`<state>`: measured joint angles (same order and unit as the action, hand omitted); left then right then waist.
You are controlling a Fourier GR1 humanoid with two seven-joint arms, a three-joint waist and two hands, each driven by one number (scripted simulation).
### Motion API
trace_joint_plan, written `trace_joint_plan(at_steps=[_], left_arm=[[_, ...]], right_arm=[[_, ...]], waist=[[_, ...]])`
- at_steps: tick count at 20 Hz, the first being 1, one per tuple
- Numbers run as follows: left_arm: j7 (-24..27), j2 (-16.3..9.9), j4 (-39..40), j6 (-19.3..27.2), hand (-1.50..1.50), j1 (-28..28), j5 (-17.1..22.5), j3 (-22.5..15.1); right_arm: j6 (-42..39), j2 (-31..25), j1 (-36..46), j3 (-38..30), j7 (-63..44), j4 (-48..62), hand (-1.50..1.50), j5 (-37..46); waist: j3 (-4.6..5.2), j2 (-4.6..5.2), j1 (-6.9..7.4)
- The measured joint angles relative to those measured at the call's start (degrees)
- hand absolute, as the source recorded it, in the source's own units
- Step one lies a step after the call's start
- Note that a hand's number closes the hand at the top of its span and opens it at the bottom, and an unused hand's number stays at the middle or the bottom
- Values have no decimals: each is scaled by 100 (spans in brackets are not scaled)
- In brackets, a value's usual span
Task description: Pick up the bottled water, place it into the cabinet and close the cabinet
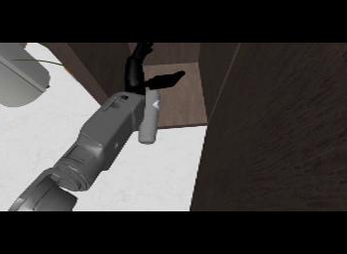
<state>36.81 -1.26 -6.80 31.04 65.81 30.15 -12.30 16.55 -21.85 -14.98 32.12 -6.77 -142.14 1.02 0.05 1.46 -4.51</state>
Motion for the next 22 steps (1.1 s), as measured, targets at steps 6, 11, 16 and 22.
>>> trace_joint_plan(at_steps=[6,11,16,22], left_arm=[[193,48,80,-138,-150,52,-45,55],[257,94,19,-430,-150,160,-59,89],[345,116,-289,-1278,-150,117,46,133],[198,123,-772,-1891,-150,12,307,29]], right_arm=[[-35,2,-61,-29,67,2,-150,-34],[-22,23,-53,-23,34,5,-150,-44],[-35,46,-70,-73,63,24,-150,-60],[-26,75,-8,-76,-46,17,-150,-54]], waist=[[1,0,-16],[2,-9,-5],[1,-37,29],[-2,-87,104]])
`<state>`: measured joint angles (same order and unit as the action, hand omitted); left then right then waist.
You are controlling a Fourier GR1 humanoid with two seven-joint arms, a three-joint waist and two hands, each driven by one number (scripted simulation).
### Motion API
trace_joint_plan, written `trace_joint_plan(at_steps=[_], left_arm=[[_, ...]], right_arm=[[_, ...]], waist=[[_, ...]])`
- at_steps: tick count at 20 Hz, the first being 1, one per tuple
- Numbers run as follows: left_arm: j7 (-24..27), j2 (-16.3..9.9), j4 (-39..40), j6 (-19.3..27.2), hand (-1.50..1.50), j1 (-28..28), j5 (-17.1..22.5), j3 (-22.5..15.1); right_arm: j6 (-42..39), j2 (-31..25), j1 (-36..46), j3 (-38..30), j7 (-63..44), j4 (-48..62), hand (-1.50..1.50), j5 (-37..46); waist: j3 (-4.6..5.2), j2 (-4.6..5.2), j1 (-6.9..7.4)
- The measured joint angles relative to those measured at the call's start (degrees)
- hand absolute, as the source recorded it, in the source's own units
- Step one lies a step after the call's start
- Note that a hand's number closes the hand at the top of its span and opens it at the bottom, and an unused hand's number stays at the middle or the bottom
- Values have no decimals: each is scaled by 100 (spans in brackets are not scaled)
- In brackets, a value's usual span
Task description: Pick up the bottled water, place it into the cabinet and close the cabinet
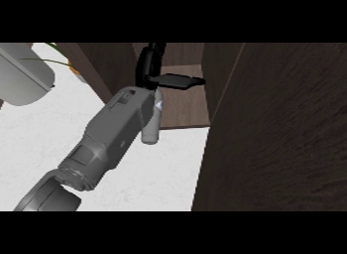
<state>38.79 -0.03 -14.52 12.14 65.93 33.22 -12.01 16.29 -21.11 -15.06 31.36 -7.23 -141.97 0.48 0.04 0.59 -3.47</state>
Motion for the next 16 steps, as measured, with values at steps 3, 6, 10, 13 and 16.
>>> trace_joint_plan(at_steps=[3,6,10,13,16], left_arm=[[-70,2,-409,-137,-150,-290,159,-143],[-174,3,-892,-207,-150,-629,307,-325],[-333,1,-1777,-175,150,-1356,341,-657],[-546,-88,-2456,-129,150,-1868,299,-772],[-761,-187,-3185,-6,150,-2425,228,-971]], right_arm=[[35,23,30,-15,-97,-5,-150,14],[71,-20,24,27,-208,-39,-150,39],[107,-23,49,35,-273,-30,-150,78],[132,-99,20,95,-285,-50,-150,107],[44,-299,146,78,-404,-58,150,130]], waist=[[-1,-35,97],[0,-67,175],[-1,-100,302],[-1,-118,366],[0,-140,439]])
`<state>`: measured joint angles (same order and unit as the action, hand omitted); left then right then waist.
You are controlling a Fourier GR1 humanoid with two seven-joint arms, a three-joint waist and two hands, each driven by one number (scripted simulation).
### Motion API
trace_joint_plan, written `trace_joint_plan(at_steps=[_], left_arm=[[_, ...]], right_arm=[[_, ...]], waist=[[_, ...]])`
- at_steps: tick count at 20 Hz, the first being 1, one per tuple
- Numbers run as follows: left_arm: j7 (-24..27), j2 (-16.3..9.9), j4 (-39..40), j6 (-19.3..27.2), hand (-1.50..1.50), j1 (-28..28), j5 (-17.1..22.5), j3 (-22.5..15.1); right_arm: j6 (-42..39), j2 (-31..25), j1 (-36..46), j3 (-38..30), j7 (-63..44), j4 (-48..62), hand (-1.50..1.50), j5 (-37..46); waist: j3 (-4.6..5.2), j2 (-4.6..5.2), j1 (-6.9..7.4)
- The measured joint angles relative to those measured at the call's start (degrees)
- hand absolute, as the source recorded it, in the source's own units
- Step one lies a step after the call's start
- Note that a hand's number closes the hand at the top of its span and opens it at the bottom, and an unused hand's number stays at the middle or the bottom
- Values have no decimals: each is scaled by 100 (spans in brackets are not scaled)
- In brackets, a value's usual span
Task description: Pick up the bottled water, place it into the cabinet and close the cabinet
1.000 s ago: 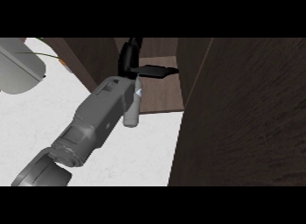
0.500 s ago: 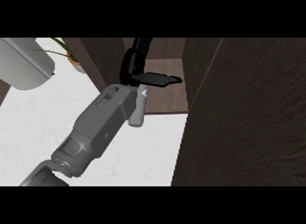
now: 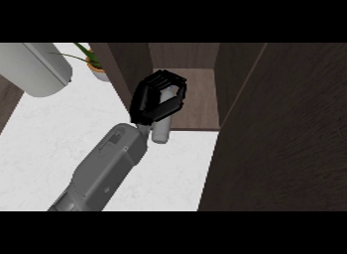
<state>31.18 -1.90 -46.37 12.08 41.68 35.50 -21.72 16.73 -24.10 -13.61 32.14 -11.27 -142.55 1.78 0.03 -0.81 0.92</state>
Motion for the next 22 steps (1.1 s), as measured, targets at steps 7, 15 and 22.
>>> trace_joint_plan(at_steps=[7,15,22], left_arm=[[-482,-527,-1750,150,150,-1358,-131,-406],[-719,-1474,-3787,169,150,-2981,-194,-402],[-590,-1886,-4546,-72,150,-3913,-139,-108]], right_arm=[[-314,-390,322,408,-475,26,150,75],[-329,71,915,1161,-1357,83,150,95],[-242,1080,1915,1748,-2335,504,150,569]], waist=[[-1,2,53],[0,35,30],[6,53,-6]])
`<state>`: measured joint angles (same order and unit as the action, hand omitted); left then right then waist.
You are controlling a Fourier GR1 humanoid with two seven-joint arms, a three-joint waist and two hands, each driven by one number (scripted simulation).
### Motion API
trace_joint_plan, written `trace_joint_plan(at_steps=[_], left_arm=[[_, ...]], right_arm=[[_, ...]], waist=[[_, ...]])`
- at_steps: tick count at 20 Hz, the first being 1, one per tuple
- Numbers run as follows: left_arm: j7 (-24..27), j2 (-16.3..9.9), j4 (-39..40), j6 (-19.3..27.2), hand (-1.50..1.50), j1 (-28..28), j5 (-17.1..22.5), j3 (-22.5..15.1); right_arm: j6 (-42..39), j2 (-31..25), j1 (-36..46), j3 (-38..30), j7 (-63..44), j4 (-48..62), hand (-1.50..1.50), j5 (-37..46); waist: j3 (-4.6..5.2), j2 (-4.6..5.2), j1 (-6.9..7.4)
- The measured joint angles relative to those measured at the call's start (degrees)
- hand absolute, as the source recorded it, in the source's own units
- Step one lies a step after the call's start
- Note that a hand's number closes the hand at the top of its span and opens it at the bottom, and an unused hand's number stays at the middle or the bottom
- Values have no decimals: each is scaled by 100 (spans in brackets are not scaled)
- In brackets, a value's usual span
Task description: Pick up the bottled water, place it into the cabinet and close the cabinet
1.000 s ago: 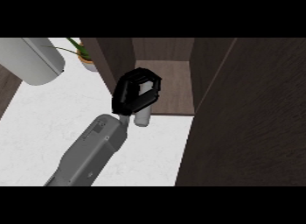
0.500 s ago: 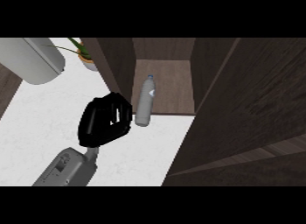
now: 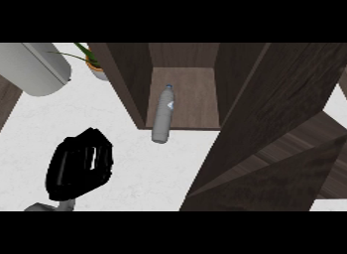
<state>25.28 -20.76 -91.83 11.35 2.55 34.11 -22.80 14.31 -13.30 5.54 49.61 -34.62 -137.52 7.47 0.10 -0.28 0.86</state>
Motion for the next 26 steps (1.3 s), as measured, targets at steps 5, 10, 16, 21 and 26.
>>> trace_joint_plan(at_steps=[5,10,16,21,26], left_arm=[[45,-296,-374,-292,150,-524,219,332],[161,-526,-615,-525,150,-973,312,560],[148,-779,-678,-848,150,-1165,535,894],[218,-922,-765,-1119,150,-1412,616,1023],[232,-1130,-683,-1458,150,-1527,794,1333]], right_arm=[[96,298,681,273,-303,346,150,115],[285,46,1251,414,-459,367,150,388],[746,-54,1737,360,-628,480,150,440],[1083,452,2310,-232,-683,1243,150,224],[1069,1068,3175,-1206,-258,2787,150,-576]], waist=[[2,5,34],[8,2,86],[13,24,138],[11,60,239],[2,83,222]])
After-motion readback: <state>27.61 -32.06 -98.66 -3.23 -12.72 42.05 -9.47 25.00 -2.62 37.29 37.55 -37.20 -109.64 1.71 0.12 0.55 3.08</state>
